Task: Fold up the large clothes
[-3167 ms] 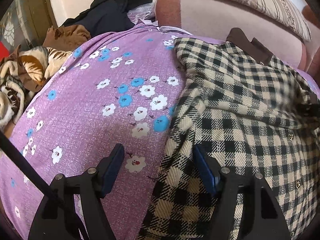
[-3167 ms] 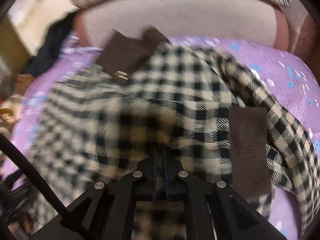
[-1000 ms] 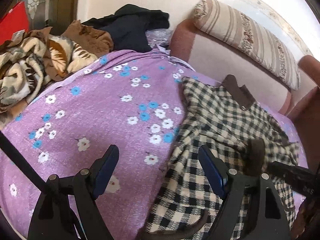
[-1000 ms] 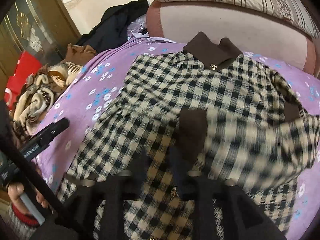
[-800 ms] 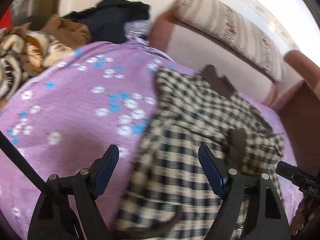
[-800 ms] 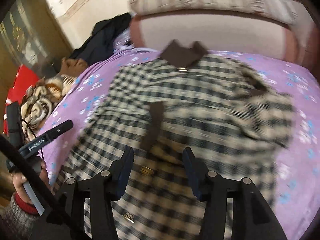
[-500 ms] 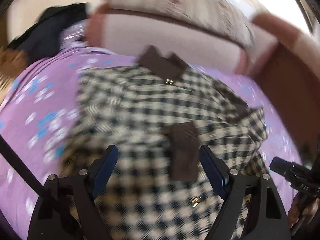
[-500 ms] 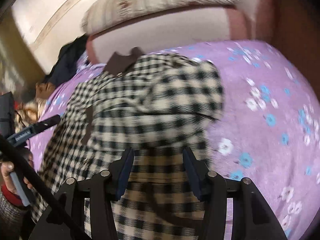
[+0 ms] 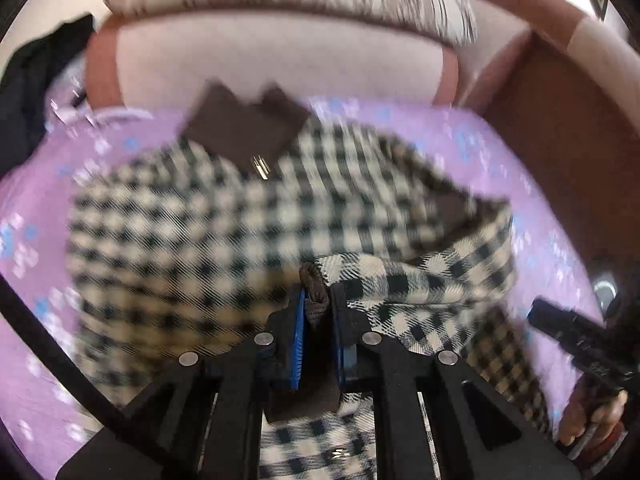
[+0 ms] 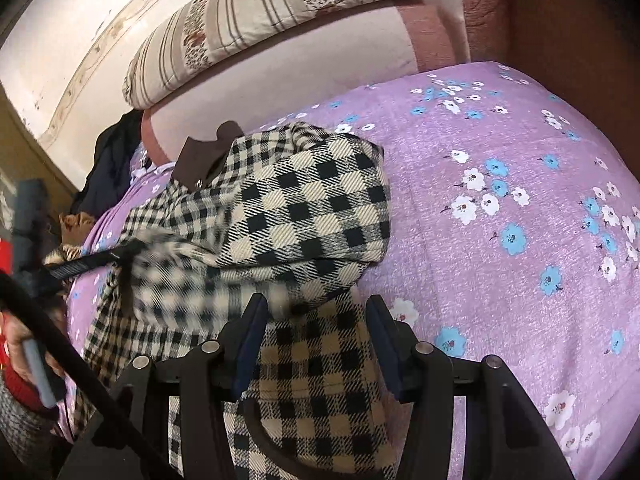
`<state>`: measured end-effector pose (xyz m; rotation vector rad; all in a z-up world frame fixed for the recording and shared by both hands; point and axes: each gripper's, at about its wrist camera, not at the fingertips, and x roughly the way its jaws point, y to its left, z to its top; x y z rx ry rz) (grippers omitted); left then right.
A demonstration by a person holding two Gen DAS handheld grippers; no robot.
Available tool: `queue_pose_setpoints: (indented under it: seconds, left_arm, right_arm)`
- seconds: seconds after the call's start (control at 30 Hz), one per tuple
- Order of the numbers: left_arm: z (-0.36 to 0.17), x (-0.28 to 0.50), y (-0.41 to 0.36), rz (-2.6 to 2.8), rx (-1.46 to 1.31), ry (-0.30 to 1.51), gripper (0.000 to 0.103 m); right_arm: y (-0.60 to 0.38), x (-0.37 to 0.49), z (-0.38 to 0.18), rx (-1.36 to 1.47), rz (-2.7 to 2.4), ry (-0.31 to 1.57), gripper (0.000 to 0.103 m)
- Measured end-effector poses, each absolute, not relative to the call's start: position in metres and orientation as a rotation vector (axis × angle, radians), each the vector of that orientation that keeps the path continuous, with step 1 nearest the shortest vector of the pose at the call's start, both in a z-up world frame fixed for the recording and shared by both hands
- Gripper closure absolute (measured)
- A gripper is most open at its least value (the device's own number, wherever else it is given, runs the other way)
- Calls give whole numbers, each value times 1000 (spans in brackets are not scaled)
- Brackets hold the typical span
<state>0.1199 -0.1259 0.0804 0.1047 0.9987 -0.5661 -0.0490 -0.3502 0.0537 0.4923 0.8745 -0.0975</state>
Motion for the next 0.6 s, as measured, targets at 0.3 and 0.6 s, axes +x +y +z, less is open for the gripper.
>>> queue_pose_setpoints:
  seconds: [0.3,0.6]
  left_arm:
    - [66,205,-39,-183,146,1000,89]
    - [33,208,-11,-172,93,994,78]
  right_arm:
    - [-346,-32,39,509,-103,909,47]
    - [-305,-2,74,387,-37,852,47]
